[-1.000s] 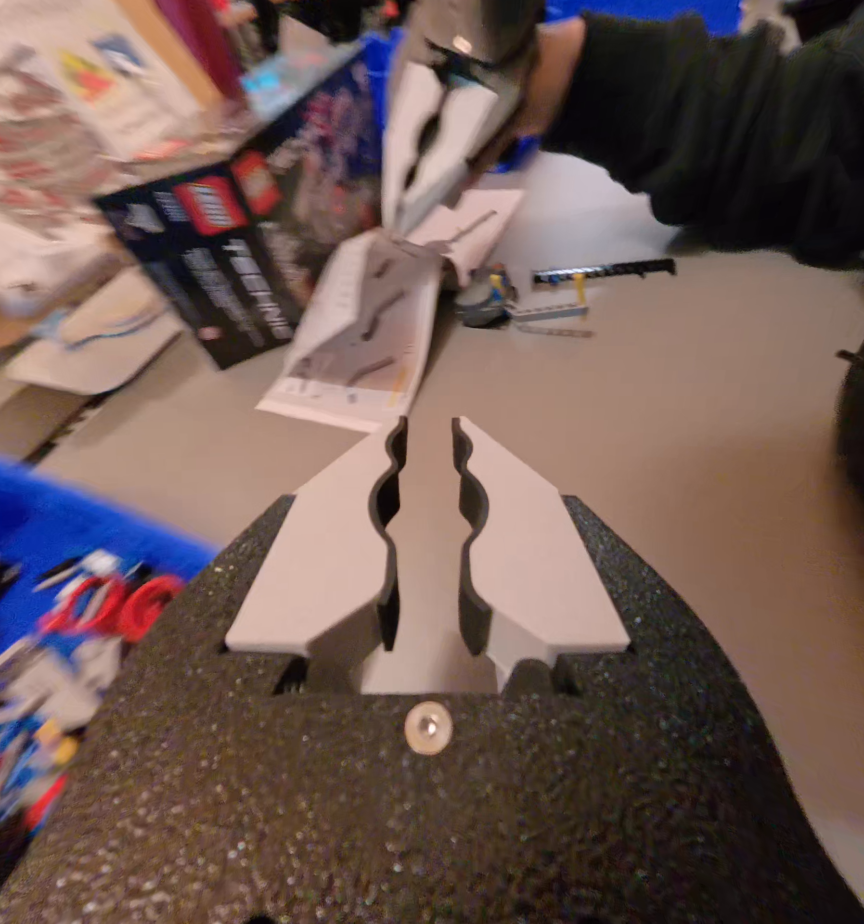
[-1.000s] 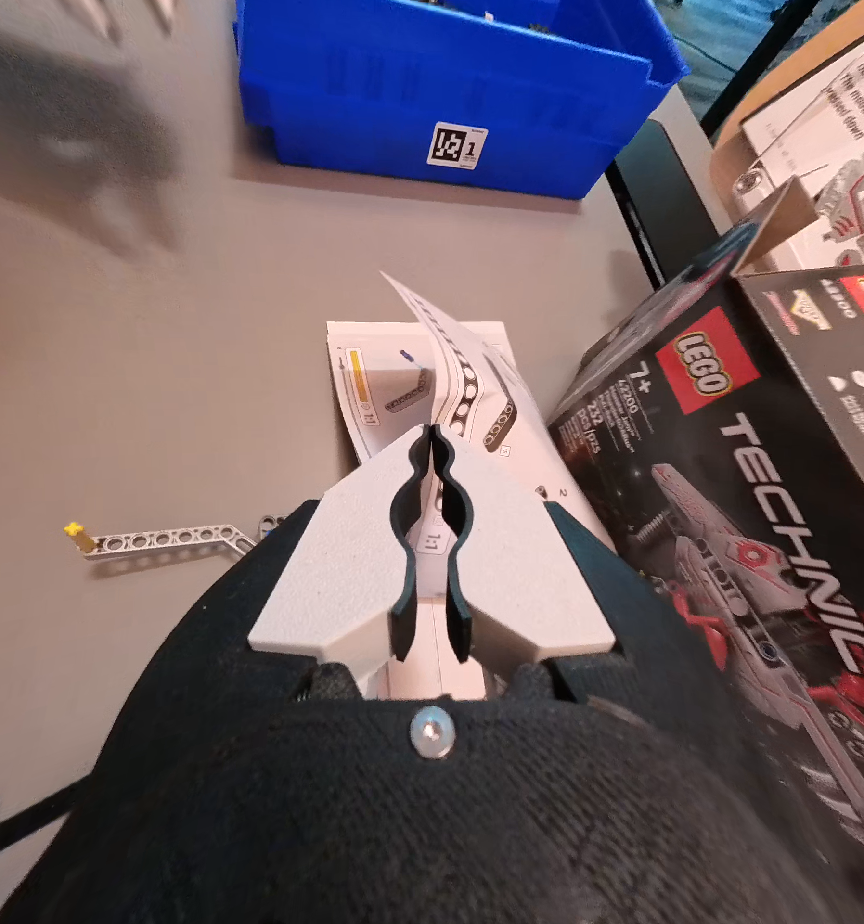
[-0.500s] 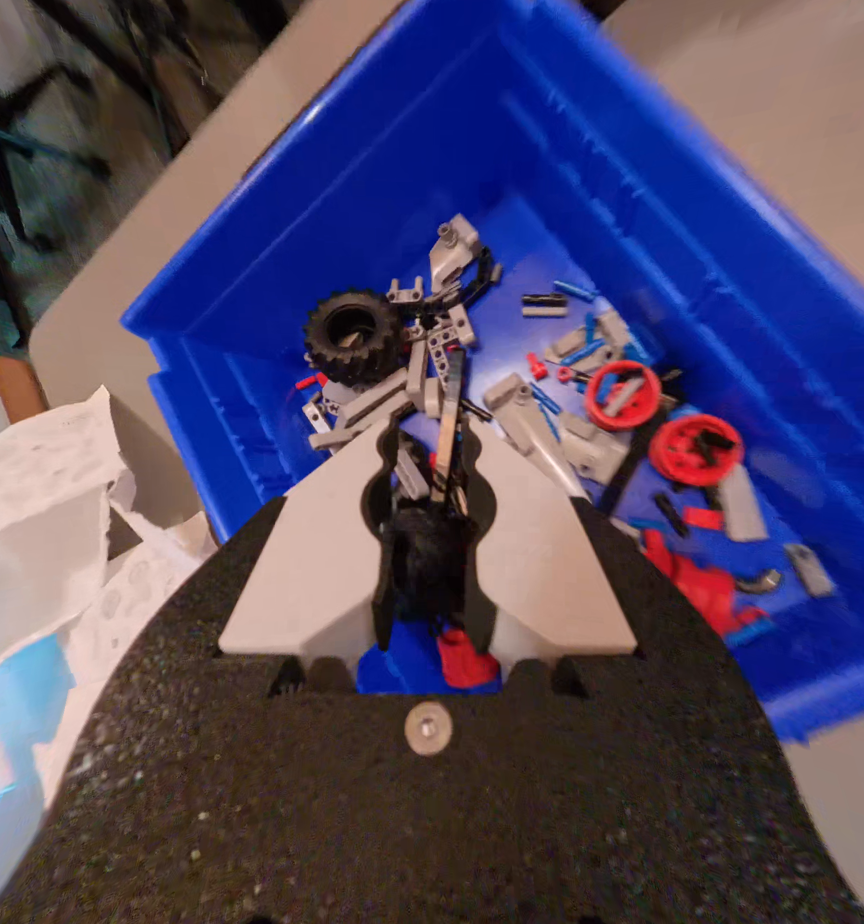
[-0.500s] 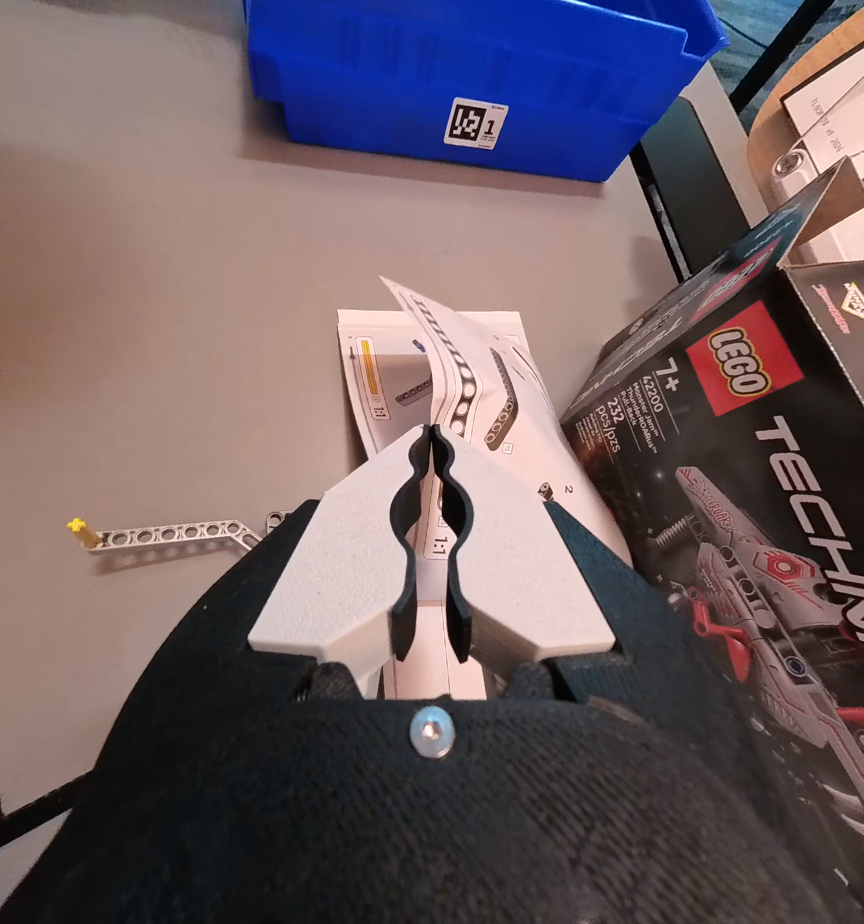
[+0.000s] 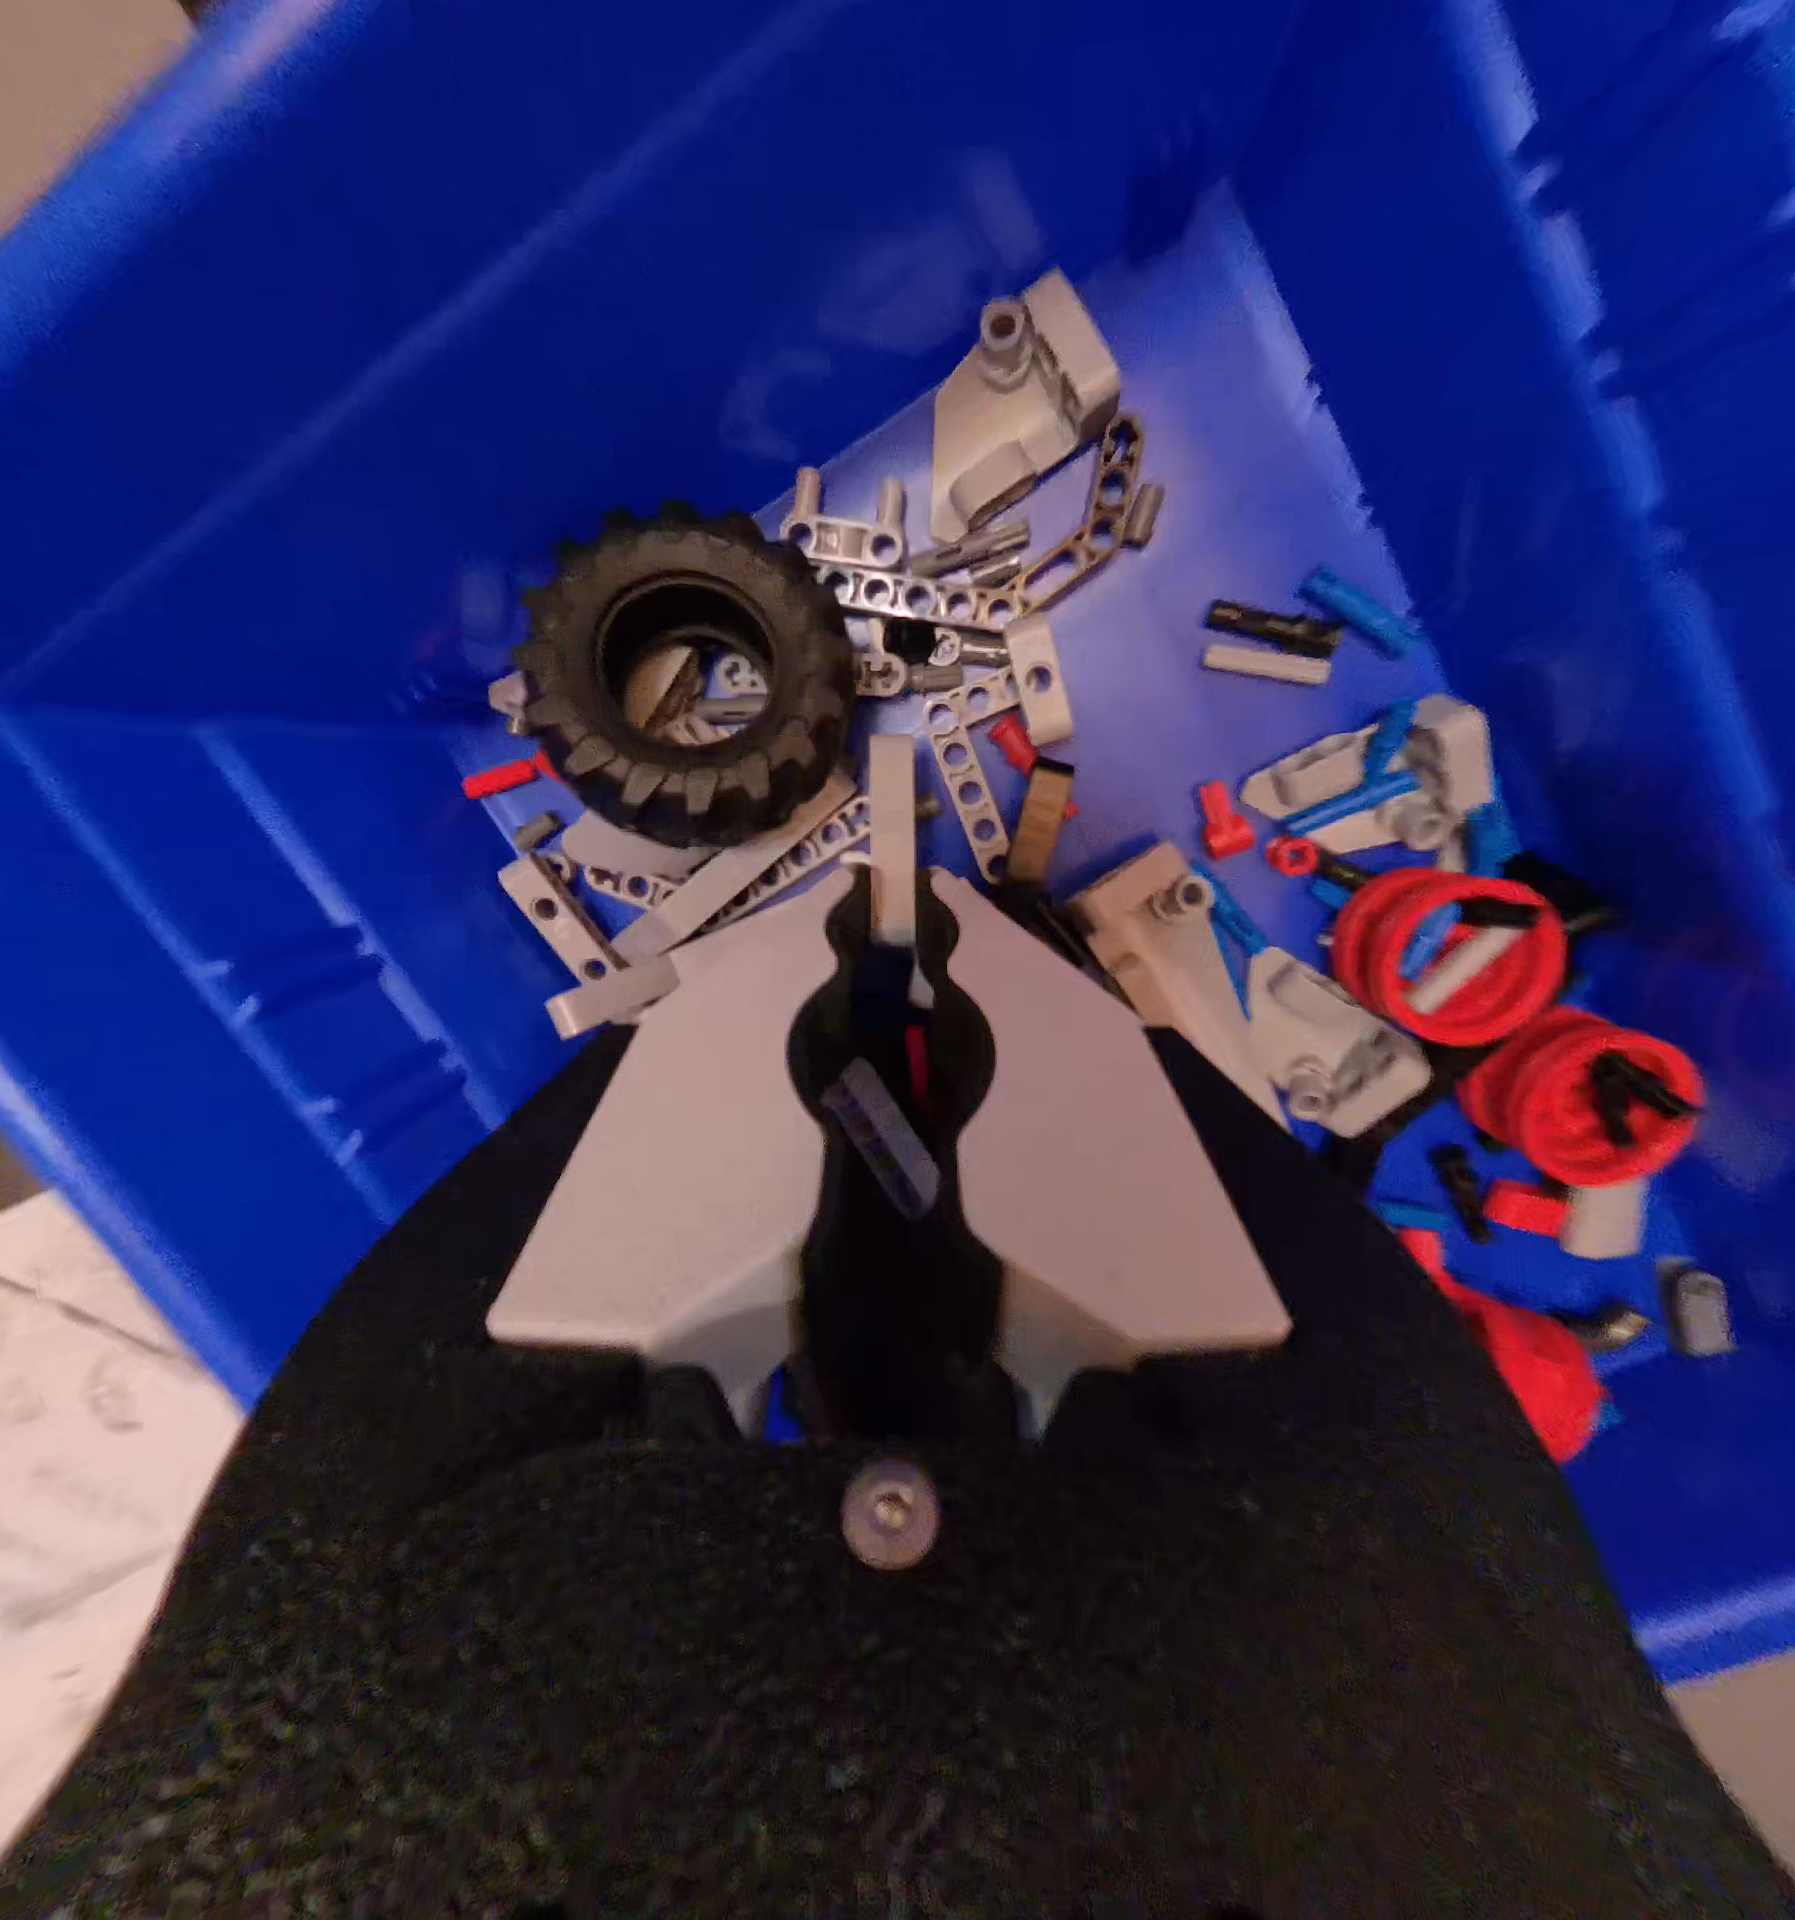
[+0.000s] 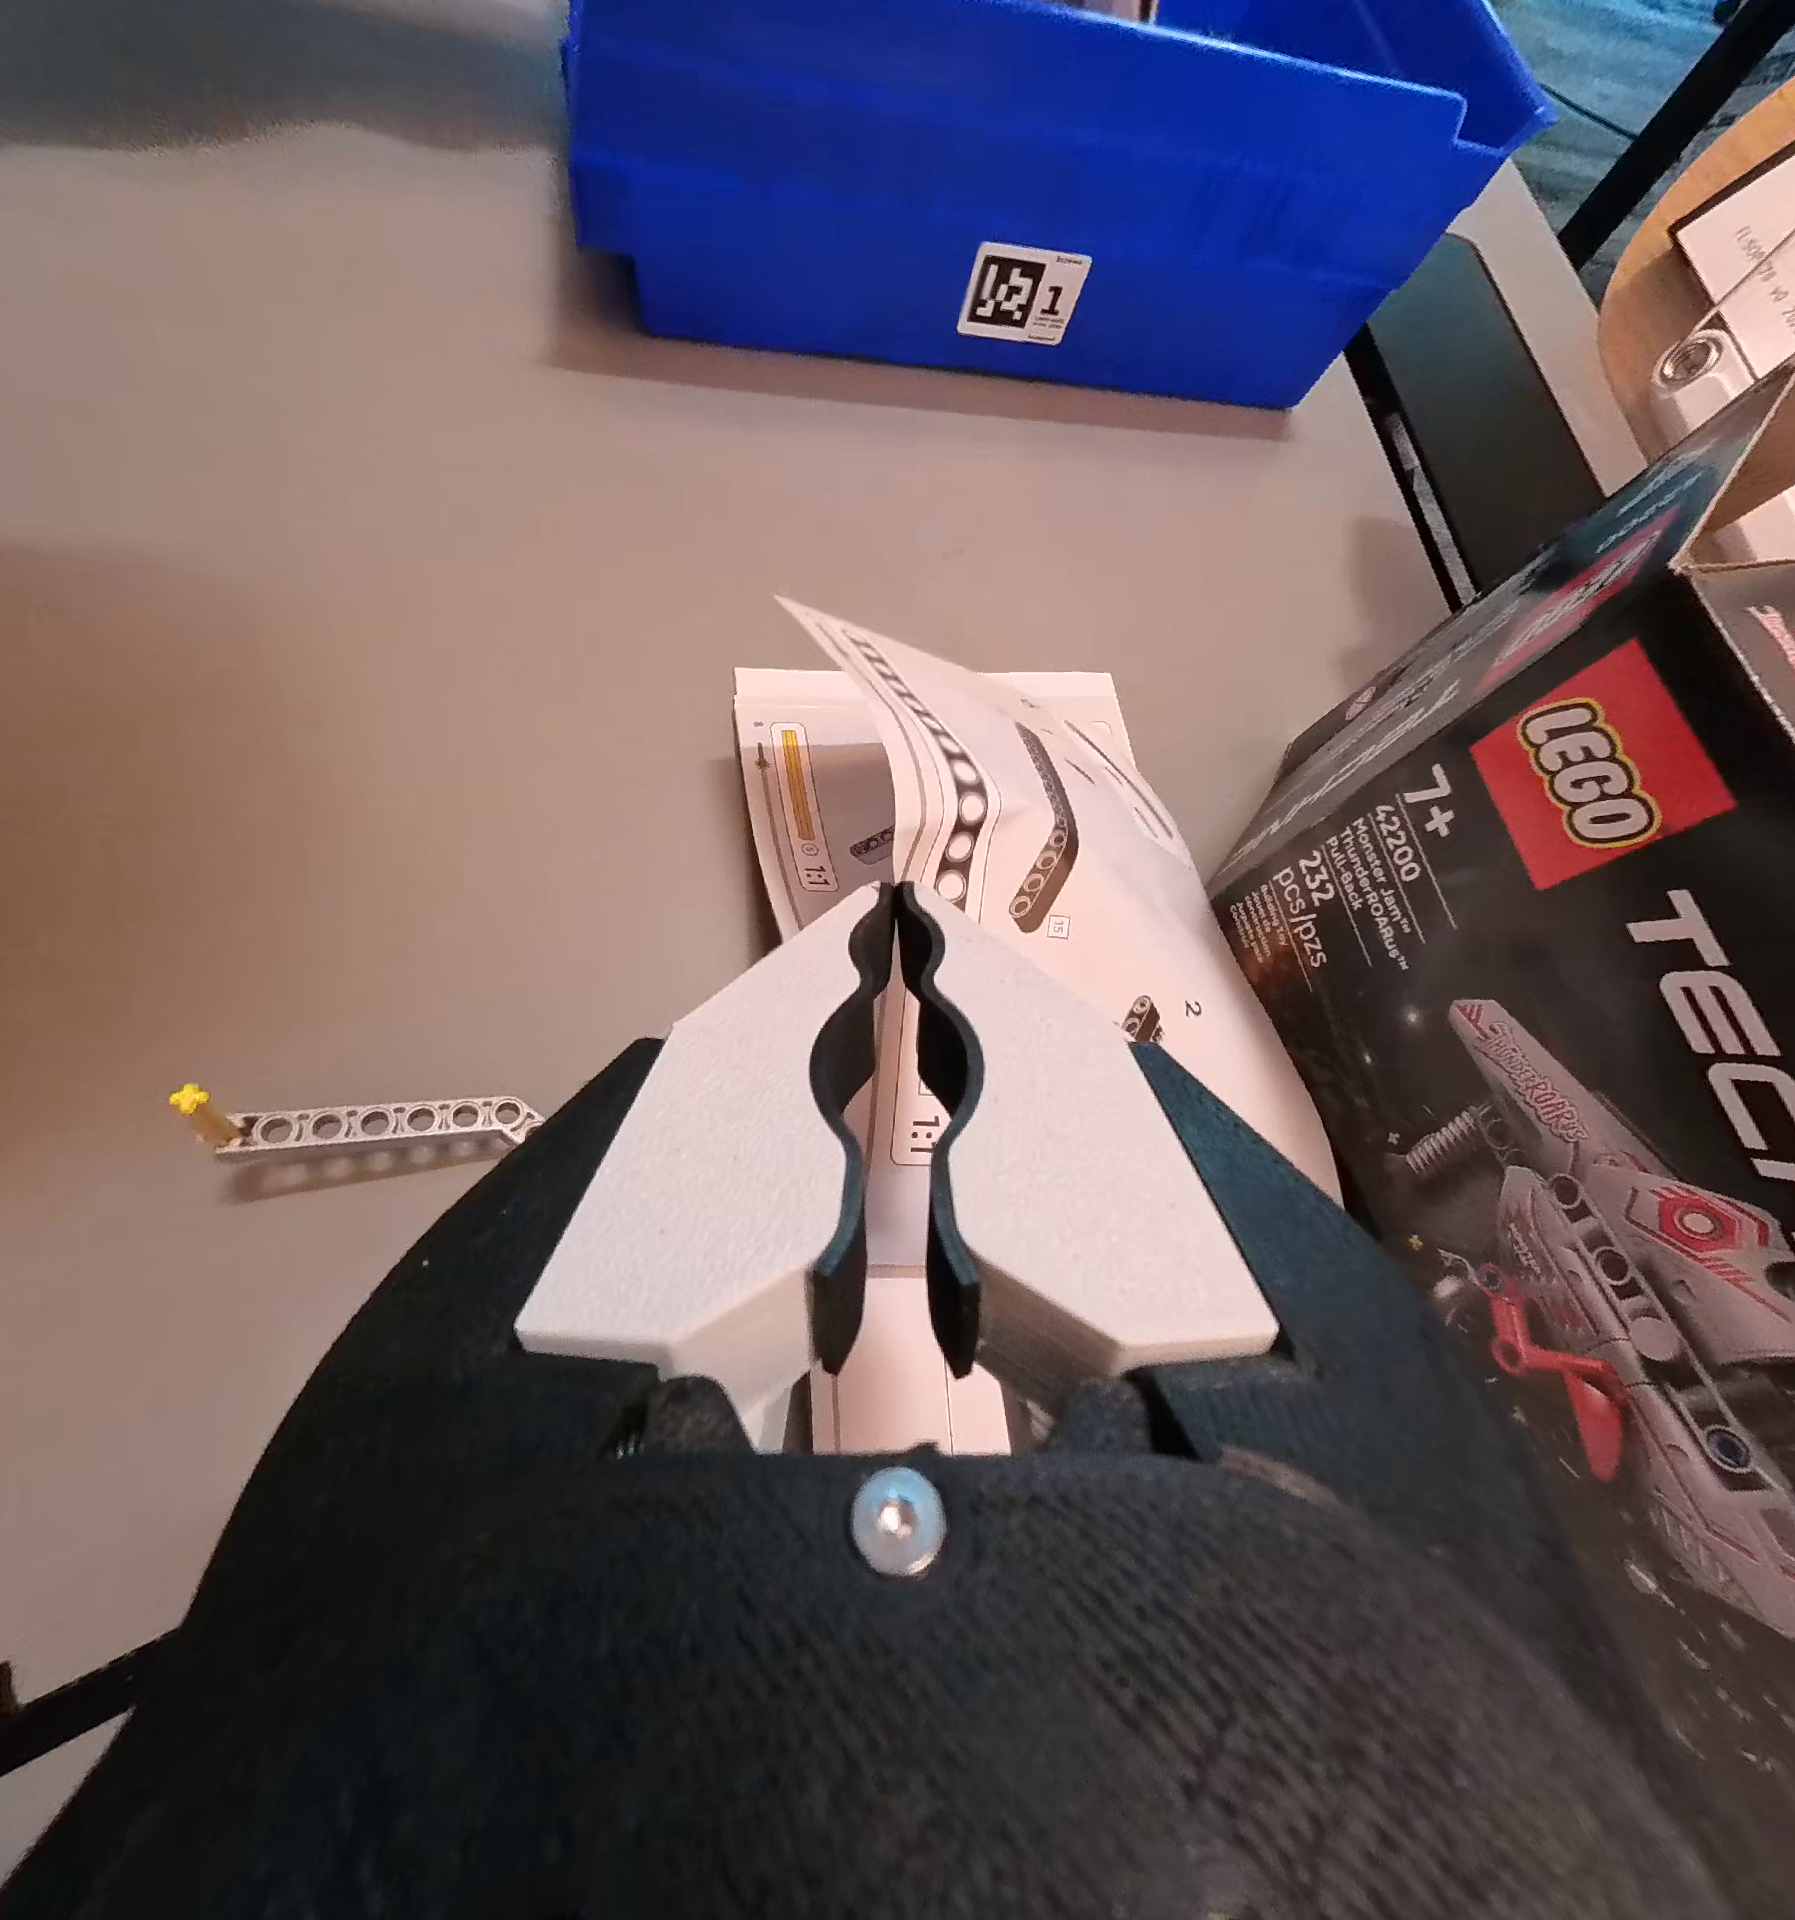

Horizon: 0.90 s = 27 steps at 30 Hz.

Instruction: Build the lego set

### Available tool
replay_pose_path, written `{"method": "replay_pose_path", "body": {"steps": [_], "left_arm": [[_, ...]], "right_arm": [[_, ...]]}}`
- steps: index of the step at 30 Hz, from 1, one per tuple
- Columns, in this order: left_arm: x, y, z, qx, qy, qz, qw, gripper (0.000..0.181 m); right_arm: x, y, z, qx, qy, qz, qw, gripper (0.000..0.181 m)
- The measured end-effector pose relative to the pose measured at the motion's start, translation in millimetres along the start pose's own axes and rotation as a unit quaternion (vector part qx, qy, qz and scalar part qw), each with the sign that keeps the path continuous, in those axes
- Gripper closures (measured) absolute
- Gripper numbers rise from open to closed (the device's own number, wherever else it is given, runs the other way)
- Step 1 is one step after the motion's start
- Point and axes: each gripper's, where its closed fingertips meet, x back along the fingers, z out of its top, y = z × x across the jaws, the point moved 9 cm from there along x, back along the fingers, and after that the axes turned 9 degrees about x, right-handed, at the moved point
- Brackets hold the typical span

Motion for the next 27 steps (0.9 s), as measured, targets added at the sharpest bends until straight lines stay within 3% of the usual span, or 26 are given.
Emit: {"method": "replay_pose_path", "body": {"steps": [1, 4, 7, 10, 14, 21, 24, 27], "left_arm": [[8.3, -0.9, -1.5, 0.019, 0.021, -0.030, 0.999, 0.175], [38.0, -2.3, -7.0, 0.074, 0.086, -0.142, 0.983, 0.175], [67.1, -1.2, -12.5, 0.123, 0.161, -0.258, 0.945, 0.175], [81.6, 3.4, -21.8, 0.138, 0.185, -0.328, 0.916, 0.176], [88.8, 12.8, -30.7, 0.145, 0.195, -0.374, 0.895, 0.176], [105.4, 45.9, -37.4, 0.126, 0.230, -0.396, 0.880, 0.175], [129.5, 89.7, -47.2, 0.060, 0.278, -0.422, 0.861, 0.176], [135.3, 140.2, -65.7, 0.002, 0.301, -0.414, 0.859, 0.176]], "right_arm": [[0.3, 0.3, -0.1, 0.000, 0.001, -0.001, 1.000, 0.181], [-0.3, 0.9, -0.3, -0.002, 0.003, -0.001, 1.000, 0.181], [-1.6, 0.7, 0.2, -0.001, 0.004, 0.001, 1.000, 0.181], [-1.7, 0.4, 1.7, 0.001, 0.007, 0.003, 1.000, 0.181], [-1.6, -0.1, 3.0, 0.003, 0.008, 0.003, 1.000, 0.181], [-0.2, 2.2, 2.9, -0.002, 0.016, -0.003, 1.000, 0.181], [4.1, 3.2, 2.8, -0.004, 0.017, -0.008, 1.000, 0.181], [9.0, 4.8, 2.8, -0.012, 0.023, -0.017, 1.000, 0.181]]}}
